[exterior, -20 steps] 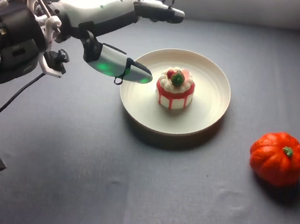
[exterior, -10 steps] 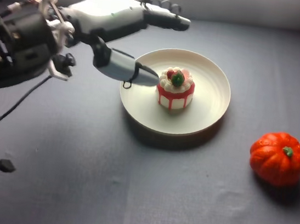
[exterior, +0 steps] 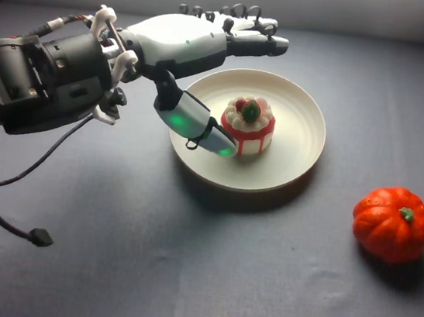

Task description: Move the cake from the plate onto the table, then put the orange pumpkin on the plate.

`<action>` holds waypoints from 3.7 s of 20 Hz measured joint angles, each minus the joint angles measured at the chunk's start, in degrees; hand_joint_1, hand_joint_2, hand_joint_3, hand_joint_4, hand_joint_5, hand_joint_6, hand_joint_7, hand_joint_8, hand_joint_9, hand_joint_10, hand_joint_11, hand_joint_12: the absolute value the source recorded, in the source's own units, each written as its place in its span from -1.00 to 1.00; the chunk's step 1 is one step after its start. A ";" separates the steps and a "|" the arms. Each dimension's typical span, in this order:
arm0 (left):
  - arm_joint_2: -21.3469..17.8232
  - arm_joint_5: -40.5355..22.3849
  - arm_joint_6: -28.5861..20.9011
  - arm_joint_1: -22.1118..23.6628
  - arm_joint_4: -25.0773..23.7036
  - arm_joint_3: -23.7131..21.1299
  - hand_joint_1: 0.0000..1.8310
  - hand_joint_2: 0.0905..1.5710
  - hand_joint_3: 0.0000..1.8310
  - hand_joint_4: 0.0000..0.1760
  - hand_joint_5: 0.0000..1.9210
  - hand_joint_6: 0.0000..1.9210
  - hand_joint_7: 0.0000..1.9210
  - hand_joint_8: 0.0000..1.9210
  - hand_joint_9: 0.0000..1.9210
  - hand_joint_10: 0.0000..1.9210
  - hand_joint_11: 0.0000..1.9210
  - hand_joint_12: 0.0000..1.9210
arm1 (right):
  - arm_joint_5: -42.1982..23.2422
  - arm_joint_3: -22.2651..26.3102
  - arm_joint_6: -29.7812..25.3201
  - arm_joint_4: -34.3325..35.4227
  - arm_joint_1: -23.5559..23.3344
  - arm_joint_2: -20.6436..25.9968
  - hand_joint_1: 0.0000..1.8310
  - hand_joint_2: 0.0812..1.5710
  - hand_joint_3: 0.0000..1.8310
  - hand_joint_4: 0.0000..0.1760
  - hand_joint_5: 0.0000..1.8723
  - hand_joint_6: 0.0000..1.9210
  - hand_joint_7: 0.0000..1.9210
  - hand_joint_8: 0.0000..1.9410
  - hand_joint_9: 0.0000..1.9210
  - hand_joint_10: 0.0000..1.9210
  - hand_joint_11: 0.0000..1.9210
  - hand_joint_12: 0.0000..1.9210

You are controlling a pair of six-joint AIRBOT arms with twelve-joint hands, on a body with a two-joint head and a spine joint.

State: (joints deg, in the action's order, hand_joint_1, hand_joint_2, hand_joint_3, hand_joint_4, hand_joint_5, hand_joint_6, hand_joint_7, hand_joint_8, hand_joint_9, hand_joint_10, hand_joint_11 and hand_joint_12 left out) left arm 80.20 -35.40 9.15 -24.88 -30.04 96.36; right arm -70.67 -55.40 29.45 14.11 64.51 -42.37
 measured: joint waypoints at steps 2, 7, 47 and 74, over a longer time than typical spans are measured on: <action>1.57 -0.04 -0.04 -0.68 1.01 1.73 0.01 0.03 -0.99 -1.00 -0.77 -1.00 -0.88 -0.99 -0.87 -0.97 -1.00 -0.03 | 0.02 0.00 0.00 -0.07 0.00 -0.04 -0.61 -0.01 -1.00 1.00 -0.83 -0.98 -1.00 -1.00 -1.00 -1.00 -1.00 -0.15; 4.72 0.15 0.00 -2.38 3.41 5.40 0.10 0.12 -1.00 -1.00 -0.60 -0.98 -0.56 -0.96 -0.55 -0.89 -1.00 0.54 | 0.09 -0.24 0.00 -0.11 0.00 -0.24 -0.65 -0.04 -0.99 1.00 -0.86 -0.99 -1.00 -1.00 -1.00 -1.00 -1.00 -0.14; 3.02 -4.68 0.02 -2.60 6.84 4.46 0.27 0.55 -1.00 -1.00 -0.16 0.37 -0.30 0.49 -0.50 0.59 -0.57 1.00 | 0.26 -0.94 -0.72 -0.20 0.07 -1.36 -0.61 -0.06 -1.00 1.00 -0.79 -1.00 -0.98 -1.00 -1.00 -1.00 -1.00 0.28; -19.93 -3.56 -0.09 -13.14 1.01 -10.67 0.36 0.45 -1.00 -1.00 -0.06 -0.04 -0.08 0.49 -0.15 0.78 -0.18 0.99 | 1.57 -0.42 -0.74 0.42 0.50 -1.46 -0.55 0.03 -1.00 1.00 -0.85 -0.99 -1.00 -1.00 -1.00 -1.00 -1.00 -1.00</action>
State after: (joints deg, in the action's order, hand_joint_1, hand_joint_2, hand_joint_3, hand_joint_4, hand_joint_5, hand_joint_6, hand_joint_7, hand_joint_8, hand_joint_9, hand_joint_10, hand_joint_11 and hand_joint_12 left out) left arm 60.27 -38.96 9.06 -38.02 -29.04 85.69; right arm -69.10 -55.81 28.71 14.52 65.01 -43.83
